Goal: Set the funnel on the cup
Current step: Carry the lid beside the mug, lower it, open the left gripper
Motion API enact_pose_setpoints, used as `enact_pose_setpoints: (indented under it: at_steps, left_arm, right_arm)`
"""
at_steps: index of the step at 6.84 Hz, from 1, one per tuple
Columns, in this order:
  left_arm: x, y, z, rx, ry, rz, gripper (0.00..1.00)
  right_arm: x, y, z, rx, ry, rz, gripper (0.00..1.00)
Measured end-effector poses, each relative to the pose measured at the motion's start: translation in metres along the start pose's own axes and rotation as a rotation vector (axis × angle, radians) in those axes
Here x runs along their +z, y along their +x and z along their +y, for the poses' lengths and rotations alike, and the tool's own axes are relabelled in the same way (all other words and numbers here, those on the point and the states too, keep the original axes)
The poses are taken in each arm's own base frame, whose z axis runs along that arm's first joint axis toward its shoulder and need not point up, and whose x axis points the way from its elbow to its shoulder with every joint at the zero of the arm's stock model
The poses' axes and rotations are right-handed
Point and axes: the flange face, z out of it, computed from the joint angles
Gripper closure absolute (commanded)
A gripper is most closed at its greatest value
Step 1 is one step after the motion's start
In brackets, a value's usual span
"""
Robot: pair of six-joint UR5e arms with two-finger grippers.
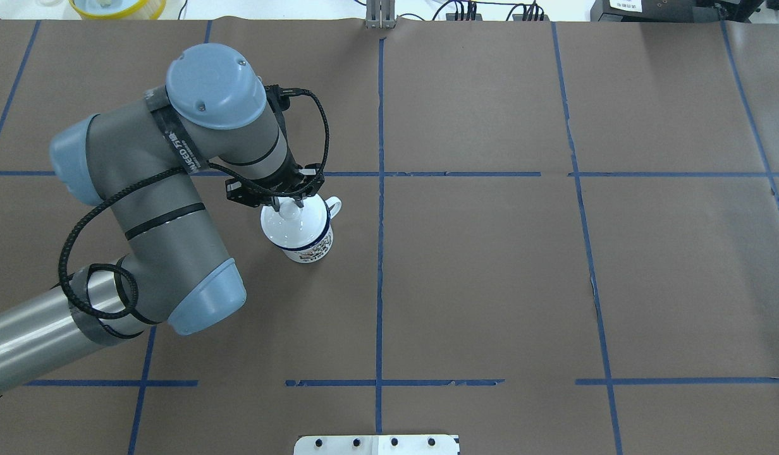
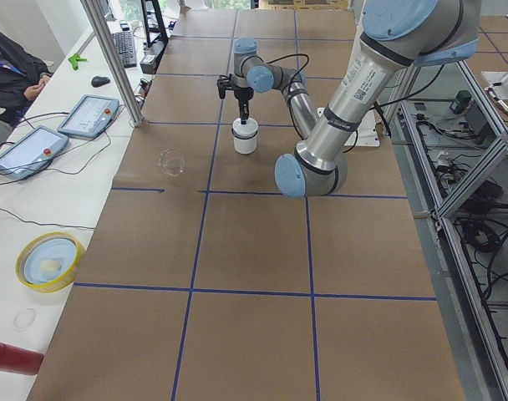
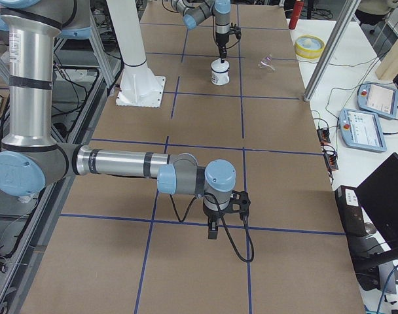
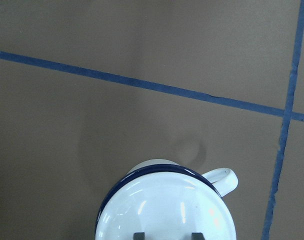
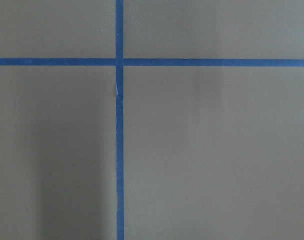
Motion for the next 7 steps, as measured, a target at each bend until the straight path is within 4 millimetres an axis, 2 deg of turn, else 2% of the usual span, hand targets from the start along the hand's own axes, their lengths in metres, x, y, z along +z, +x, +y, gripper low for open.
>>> enact_pose_setpoints:
  at_steps: [1,2,4,5,6,7]
  left_arm:
    - [-0.022,-0.008,0.0,0.051,0.009,-0.007,1.0]
    - [-0.036,-0.025,-0.004,0.096,0.021,-0.017,1.0]
    - [-0.039,-0.091,0.003,0.188,0.03,-0.033,1.0]
    - [-0.028,-0.126,0.009,0.219,0.036,-0.024,1.0]
    - [-0.007,-0.151,0.009,0.239,0.047,-0.001,1.0]
    - [0.023,-0.167,0.003,0.25,0.052,0.016,1.0]
  right_arm:
    - [0.0,0.0,0.0,0.0,0.0,0.0,0.0]
    - [0.0,0.0,0.0,0.0,0.0,0.0,0.0]
    - [0.0,0.0,0.0,0.0,0.0,0.0,0.0]
    - [0.0,0.0,0.0,0.0,0.0,0.0,0.0]
    - [0.0,0.0,0.0,0.0,0.0,0.0,0.0]
    - [0.0,0.0,0.0,0.0,0.0,0.0,0.0]
